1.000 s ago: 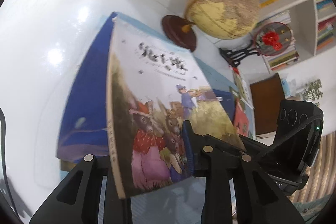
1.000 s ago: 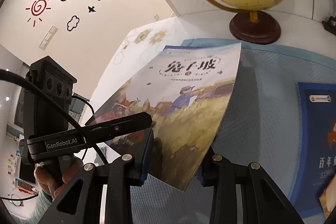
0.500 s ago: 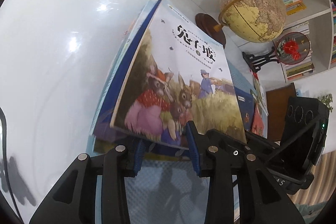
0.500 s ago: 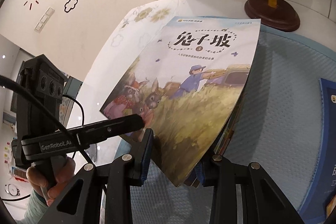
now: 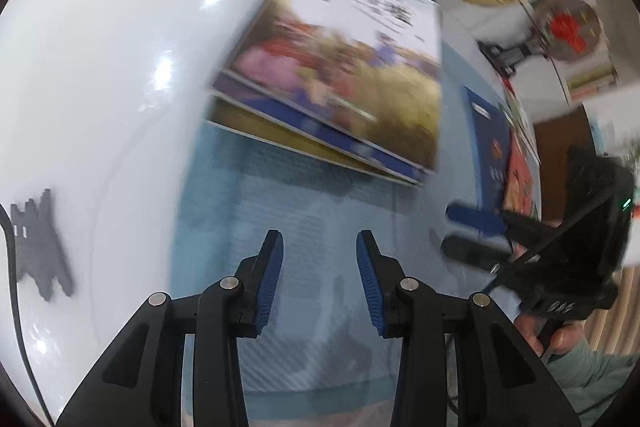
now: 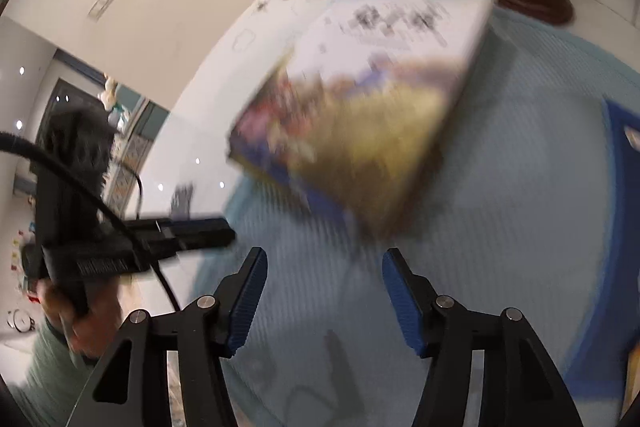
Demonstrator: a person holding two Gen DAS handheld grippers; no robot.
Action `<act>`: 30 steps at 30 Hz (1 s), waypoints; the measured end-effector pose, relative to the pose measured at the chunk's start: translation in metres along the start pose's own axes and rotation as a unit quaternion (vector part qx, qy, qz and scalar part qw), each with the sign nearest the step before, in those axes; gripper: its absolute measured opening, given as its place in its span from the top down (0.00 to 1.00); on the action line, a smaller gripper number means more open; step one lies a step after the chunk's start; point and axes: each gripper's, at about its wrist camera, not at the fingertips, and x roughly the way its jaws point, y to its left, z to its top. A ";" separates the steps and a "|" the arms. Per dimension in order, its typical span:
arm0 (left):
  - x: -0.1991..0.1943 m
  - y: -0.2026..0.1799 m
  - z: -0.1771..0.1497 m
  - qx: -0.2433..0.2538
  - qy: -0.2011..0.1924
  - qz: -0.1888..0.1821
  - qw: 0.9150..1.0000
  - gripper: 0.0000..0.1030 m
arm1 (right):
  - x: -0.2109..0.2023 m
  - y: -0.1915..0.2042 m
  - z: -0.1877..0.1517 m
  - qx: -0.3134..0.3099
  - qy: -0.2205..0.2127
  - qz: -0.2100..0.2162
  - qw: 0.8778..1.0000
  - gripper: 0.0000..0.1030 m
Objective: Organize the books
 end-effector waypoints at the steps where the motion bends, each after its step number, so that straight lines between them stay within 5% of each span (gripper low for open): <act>1: 0.001 -0.011 -0.001 0.012 0.000 0.001 1.000 0.66 | -0.005 -0.007 -0.013 0.009 0.003 -0.003 1.000 0.44; 4: 0.005 -0.052 -0.001 0.052 -0.003 -0.003 0.999 0.66 | -0.029 -0.036 -0.057 0.051 -0.001 -0.022 0.998 0.44; 6: 0.012 -0.091 -0.001 0.083 -0.005 -0.014 0.996 0.55 | -0.052 -0.062 -0.087 0.093 -0.017 -0.036 0.995 0.44; 8: 0.019 -0.131 -0.001 0.115 -0.005 -0.026 0.993 0.25 | -0.077 -0.086 -0.109 0.134 -0.037 -0.042 0.989 0.44; 9: 0.023 -0.155 -0.004 0.134 -0.010 -0.035 0.990 0.24 | -0.088 -0.097 -0.117 0.151 -0.048 -0.042 0.986 0.44; 13: 0.046 -0.239 -0.019 0.188 -0.001 -0.063 0.980 0.24 | -0.148 -0.145 -0.152 0.202 -0.105 -0.050 0.972 0.41; 19: 0.102 -0.353 -0.052 0.197 0.022 -0.099 0.975 0.24 | -0.228 -0.210 -0.196 0.201 -0.140 -0.103 0.964 0.28; 25: 0.156 -0.418 -0.085 0.167 0.055 -0.122 0.977 0.24 | -0.284 -0.295 -0.239 0.217 -0.144 -0.148 0.954 0.25; 30: 0.206 -0.452 -0.110 0.138 0.084 -0.123 0.979 0.25 | -0.324 -0.364 -0.231 0.204 -0.153 -0.151 0.955 0.25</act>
